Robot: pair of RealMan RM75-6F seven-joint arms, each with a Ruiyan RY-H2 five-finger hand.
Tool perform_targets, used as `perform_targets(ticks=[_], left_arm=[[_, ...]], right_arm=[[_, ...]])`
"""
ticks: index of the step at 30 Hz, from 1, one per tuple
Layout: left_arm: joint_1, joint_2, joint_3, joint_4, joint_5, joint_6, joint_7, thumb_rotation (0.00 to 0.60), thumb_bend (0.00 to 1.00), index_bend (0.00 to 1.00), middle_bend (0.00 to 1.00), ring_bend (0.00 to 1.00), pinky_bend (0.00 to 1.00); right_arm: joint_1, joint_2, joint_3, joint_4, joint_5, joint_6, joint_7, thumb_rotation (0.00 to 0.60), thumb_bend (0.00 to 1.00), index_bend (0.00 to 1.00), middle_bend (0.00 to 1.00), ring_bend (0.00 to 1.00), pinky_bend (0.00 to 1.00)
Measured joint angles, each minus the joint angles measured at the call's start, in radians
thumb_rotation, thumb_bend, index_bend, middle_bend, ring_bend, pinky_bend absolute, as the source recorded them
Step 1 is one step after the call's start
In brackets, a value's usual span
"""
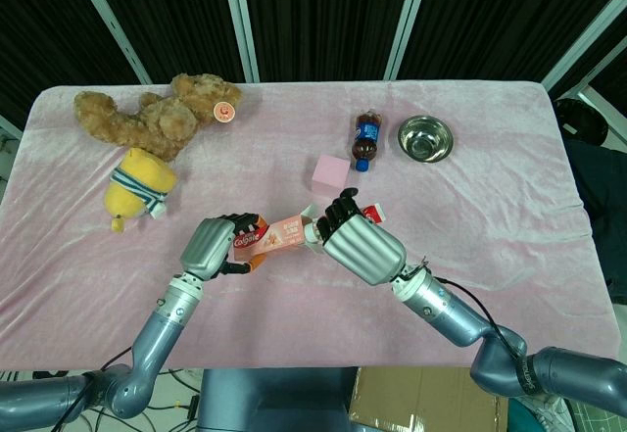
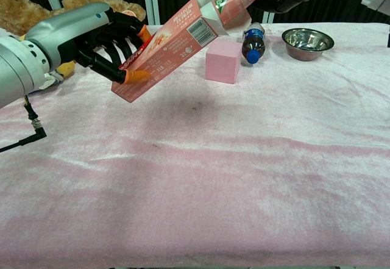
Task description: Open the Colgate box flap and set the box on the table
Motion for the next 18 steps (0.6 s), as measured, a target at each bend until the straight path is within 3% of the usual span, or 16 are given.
perform_targets(ticks=[18], left_arm=[[-0.005,0.002,-0.01,-0.016,-0.028,-0.007,0.0,0.6,0.35,0.48,0.48,0.39,0.45]], right_arm=[[0.027,0.016,0.003,0.02,-0.056,-0.02,0.003,0.6,0.36,0.7,0.61,0.49,0.44]])
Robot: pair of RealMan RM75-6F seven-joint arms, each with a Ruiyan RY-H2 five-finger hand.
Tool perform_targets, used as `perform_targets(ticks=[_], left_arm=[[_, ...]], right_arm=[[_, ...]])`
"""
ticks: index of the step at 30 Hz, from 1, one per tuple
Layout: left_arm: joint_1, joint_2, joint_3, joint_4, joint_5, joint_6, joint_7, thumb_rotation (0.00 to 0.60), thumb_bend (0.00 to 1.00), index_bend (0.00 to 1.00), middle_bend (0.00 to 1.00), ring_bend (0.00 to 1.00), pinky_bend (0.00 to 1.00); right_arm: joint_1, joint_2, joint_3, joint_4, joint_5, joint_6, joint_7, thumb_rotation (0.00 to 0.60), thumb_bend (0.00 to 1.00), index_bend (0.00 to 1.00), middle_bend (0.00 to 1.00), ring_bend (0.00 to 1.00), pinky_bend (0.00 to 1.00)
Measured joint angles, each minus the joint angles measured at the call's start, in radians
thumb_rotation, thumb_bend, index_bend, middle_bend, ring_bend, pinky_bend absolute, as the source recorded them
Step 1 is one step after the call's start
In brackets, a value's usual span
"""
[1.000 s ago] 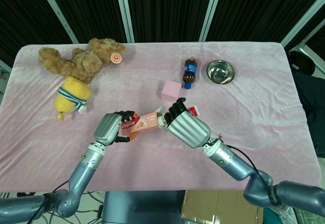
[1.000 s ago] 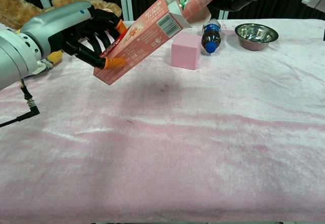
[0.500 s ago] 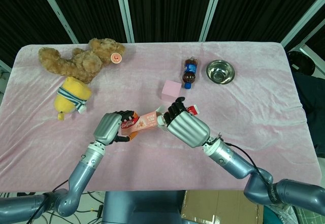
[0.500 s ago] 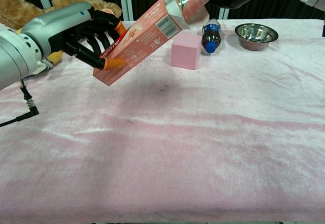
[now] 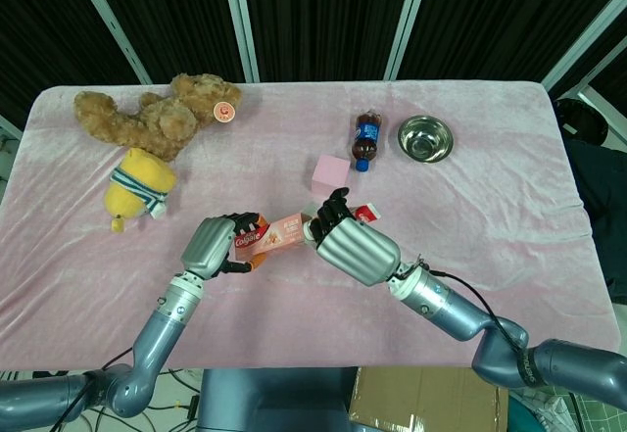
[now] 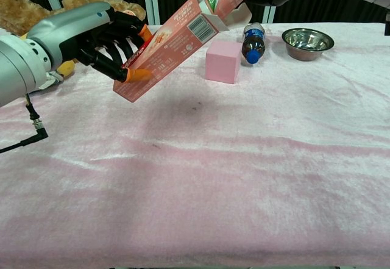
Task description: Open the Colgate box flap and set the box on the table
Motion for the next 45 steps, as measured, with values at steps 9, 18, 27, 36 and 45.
perform_targets(ticks=[9,18,27,36,45], left_arm=[[-0.002,0.001,0.001,-0.003,0.0,-0.001,0.001,0.6,0.35,0.48,0.48,0.39,0.45],[-0.012,-0.024,-0.01,-0.005,-0.007,0.003,0.005,0.6,0.35,0.48,0.48,0.39,0.45],[-0.022,-0.078,-0.037,0.023,-0.001,0.038,-0.009,0.6,0.35,0.48,0.48,0.39,0.45],[-0.019,-0.09,-0.033,0.041,0.031,0.055,-0.031,0.6,0.35,0.48,0.48,0.39,0.45],[-0.008,-0.103,-0.02,0.072,0.085,0.081,-0.072,0.6,0.35,0.48,0.48,0.38,0.45]], right_arm=[[0.004,0.003,0.0,0.003,-0.013,-0.005,0.0,0.6,0.36,0.7,0.6,0.49,0.44],[0.014,0.004,-0.002,0.009,-0.059,0.003,0.0,0.6,0.35,0.5,0.4,0.31,0.41],[0.009,-0.013,0.004,0.027,-0.079,0.044,0.022,0.6,0.33,0.14,0.14,0.08,0.29],[0.011,-0.018,0.017,0.042,-0.086,0.055,0.036,0.6,0.28,0.09,0.1,0.05,0.27],[0.023,-0.014,0.07,0.023,-0.043,0.045,0.012,0.6,0.28,0.08,0.09,0.05,0.27]])
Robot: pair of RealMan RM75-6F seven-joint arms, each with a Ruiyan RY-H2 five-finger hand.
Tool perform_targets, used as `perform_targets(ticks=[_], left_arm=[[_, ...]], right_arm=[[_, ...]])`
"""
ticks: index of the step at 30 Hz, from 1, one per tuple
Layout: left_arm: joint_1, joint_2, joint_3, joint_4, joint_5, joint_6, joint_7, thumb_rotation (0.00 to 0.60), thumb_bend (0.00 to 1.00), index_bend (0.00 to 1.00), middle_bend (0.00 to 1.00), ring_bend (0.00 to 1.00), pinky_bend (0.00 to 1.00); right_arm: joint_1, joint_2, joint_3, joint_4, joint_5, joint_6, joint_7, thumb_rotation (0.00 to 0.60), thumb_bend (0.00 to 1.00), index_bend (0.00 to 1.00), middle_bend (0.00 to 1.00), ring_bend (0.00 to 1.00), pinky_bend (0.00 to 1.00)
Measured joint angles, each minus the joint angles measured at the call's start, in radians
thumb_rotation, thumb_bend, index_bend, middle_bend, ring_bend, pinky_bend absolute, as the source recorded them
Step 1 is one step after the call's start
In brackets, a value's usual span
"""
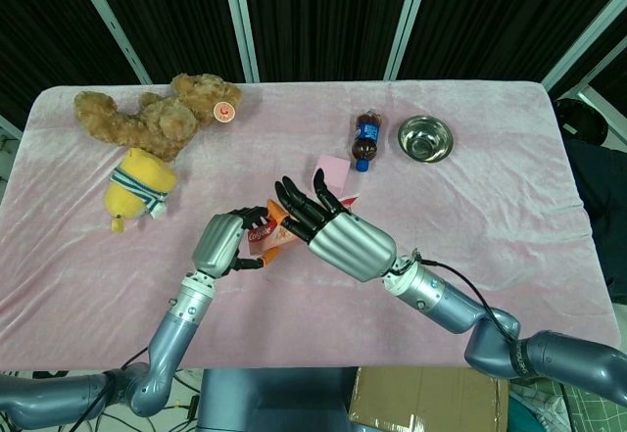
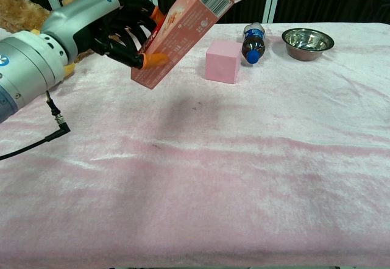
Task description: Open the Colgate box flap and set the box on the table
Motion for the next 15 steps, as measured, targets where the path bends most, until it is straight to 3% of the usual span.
perform_targets(ticks=[15], left_arm=[[0.027,-0.063,-0.039,0.081,0.128,0.139,-0.182,0.6,0.35,0.48,0.48,0.38,0.45]], right_arm=[[-0.027,-0.02,0.039,-0.046,0.099,0.032,-0.03,0.6,0.27,0.07,0.09,0.05,0.27]])
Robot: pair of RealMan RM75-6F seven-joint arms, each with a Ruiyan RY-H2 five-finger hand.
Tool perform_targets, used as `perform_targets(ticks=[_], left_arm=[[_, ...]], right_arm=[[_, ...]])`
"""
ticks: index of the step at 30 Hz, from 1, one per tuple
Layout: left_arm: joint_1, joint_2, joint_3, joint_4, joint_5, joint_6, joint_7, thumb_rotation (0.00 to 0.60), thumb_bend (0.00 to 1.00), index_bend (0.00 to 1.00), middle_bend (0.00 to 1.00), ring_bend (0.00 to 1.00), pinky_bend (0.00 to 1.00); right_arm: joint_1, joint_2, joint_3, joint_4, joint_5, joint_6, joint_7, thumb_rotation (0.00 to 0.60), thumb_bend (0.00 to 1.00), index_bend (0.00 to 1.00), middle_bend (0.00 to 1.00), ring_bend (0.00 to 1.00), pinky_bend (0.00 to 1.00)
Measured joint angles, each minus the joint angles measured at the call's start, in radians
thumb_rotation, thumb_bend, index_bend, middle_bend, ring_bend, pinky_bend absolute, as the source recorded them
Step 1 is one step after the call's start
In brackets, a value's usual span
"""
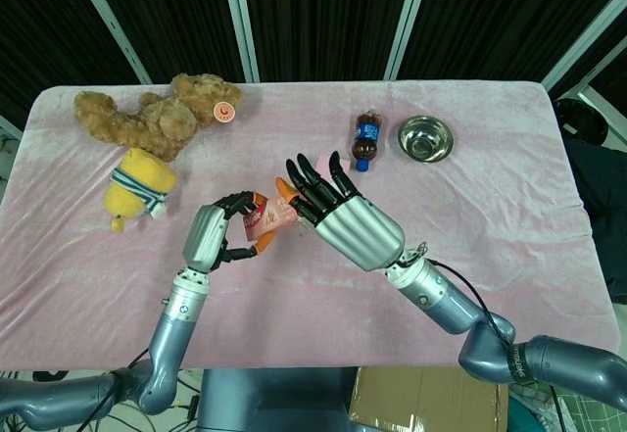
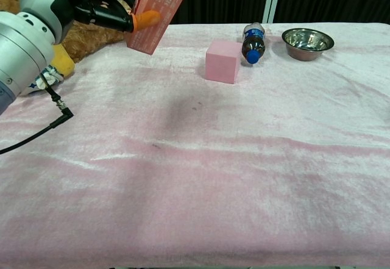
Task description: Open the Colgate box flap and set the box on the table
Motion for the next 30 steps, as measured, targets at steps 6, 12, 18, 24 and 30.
perform_targets(ticks=[6,12,18,24,30], left_arm=[[0.008,-0.012,-0.01,0.016,0.003,0.018,-0.03,0.6,0.35,0.47,0.47,0.38,0.45],[0.022,-0.009,-0.009,0.015,0.002,0.029,-0.041,0.6,0.35,0.47,0.47,0.38,0.45],[0.036,0.04,0.034,0.027,-0.001,-0.01,-0.003,0.6,0.35,0.47,0.47,0.38,0.45],[0.054,0.129,0.101,0.035,-0.02,-0.086,0.082,0.6,0.35,0.47,0.47,0.38,0.45],[0.068,0.184,0.159,0.047,-0.046,-0.147,0.197,0.6,0.35,0.46,0.46,0.36,0.44]], right_arm=[[-0.004,-0.006,0.019,0.0,0.036,0.011,-0.013,0.6,0.27,0.07,0.08,0.05,0.26],[-0.013,-0.005,0.037,-0.001,0.094,0.017,-0.035,0.6,0.27,0.06,0.08,0.05,0.27],[-0.041,0.003,0.03,-0.006,0.147,0.02,-0.06,0.6,0.27,0.06,0.08,0.05,0.26],[-0.067,0.01,-0.001,-0.006,0.168,0.026,-0.064,0.6,0.27,0.06,0.08,0.05,0.27],[-0.096,0.009,-0.035,-0.001,0.181,0.037,-0.054,0.6,0.27,0.06,0.08,0.05,0.26]])
